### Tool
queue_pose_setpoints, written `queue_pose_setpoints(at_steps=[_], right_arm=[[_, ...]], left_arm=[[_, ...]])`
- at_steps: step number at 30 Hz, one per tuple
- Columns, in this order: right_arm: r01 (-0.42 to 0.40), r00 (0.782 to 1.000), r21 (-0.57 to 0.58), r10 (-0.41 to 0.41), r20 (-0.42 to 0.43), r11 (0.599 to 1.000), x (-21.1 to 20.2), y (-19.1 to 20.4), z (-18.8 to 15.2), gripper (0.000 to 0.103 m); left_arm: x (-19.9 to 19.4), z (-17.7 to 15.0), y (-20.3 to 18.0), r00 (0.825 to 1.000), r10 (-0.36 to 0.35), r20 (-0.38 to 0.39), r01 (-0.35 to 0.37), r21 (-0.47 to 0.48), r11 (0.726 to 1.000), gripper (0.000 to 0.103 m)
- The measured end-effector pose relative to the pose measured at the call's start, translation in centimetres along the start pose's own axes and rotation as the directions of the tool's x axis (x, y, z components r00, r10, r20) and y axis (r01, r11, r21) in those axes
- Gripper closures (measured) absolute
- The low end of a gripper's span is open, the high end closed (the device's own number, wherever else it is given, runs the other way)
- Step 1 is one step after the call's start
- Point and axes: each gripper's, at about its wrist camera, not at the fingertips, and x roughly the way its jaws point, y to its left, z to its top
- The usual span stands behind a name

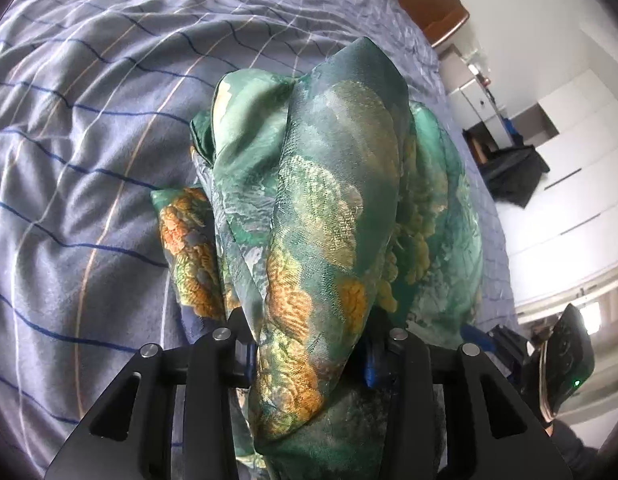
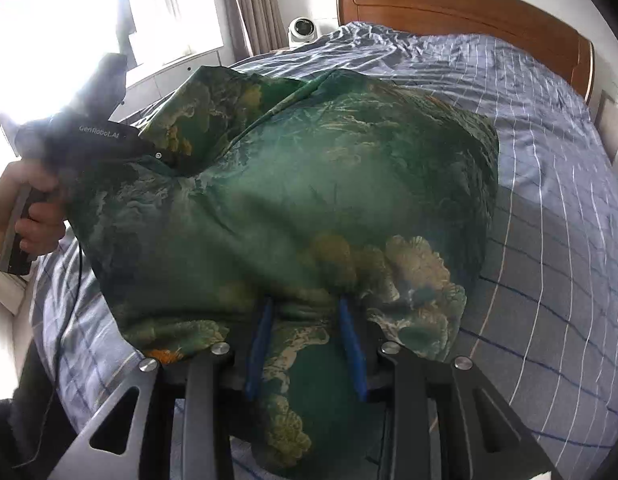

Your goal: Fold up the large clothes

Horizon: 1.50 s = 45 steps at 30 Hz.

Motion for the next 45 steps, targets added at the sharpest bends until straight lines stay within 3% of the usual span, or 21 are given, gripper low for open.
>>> queue_pose_setpoints(at_steps=[4, 8, 13, 18, 20, 24, 31, 36, 39, 45], right_arm=[[-0.021, 0.999, -0.008, 0.021, -0.030, 1.000, -0.3, 0.0, 0.5, 0.069], [-0.071, 0.994, 0.032, 0.074, -0.084, 0.997, -1.9, -0.9, 3.2, 0.068], [-0.067, 0.998, 0.162, 0.066, 0.011, 0.984, -3.1, -3.5, 9.3, 0.065], [-0.050, 0.999, 0.254, 0.042, 0.034, 0.966, 1.3, -6.0, 14.6, 0.065], [-0.040, 0.999, 0.221, 0.038, 0.012, 0.974, 4.2, -5.6, 15.2, 0.064], [0.051, 0.994, 0.125, -0.038, -0.106, 0.991, 9.9, -4.1, 14.0, 0.064], [0.035, 0.994, 0.154, -0.020, -0.103, 0.987, 10.0, -4.9, 14.0, 0.064], [-0.013, 0.999, 0.137, 0.019, -0.040, 0.990, 5.0, -4.5, 11.9, 0.063], [-0.025, 1.000, 0.076, 0.025, -0.005, 0.997, 0.4, -4.2, 9.0, 0.063], [-0.065, 0.998, 0.037, 0.066, -0.019, 0.997, -5.5, -2.8, 1.9, 0.063]], left_arm=[[-0.5, -0.6, 0.3, 1.000, 0.001, 0.010, -0.001, 0.004, 1.000, 0.064], [-0.8, -1.0, 0.1, 1.000, 0.015, 0.013, -0.015, 0.013, 1.000, 0.064], [-0.9, -1.4, 0.1, 0.999, 0.019, 0.028, -0.019, 0.015, 1.000, 0.063], [-1.1, -1.7, -0.2, 0.999, 0.030, 0.036, -0.030, 0.018, 0.999, 0.062], [-1.0, -2.0, -0.2, 0.999, 0.036, 0.037, -0.036, 0.018, 0.999, 0.062], [-0.6, -2.3, -0.6, 0.997, 0.069, 0.038, -0.070, 0.032, 0.997, 0.062], [-0.6, -2.1, -0.5, 0.997, 0.067, 0.037, -0.069, 0.035, 0.997, 0.062], [-0.4, -2.1, -0.1, 0.998, 0.056, 0.038, -0.057, 0.031, 0.998, 0.061], [-0.4, -2.0, 0.0, 0.998, 0.052, 0.037, -0.054, 0.032, 0.998, 0.061], [-0.4, -2.1, -0.1, 0.998, 0.057, 0.037, -0.058, 0.031, 0.998, 0.061]])
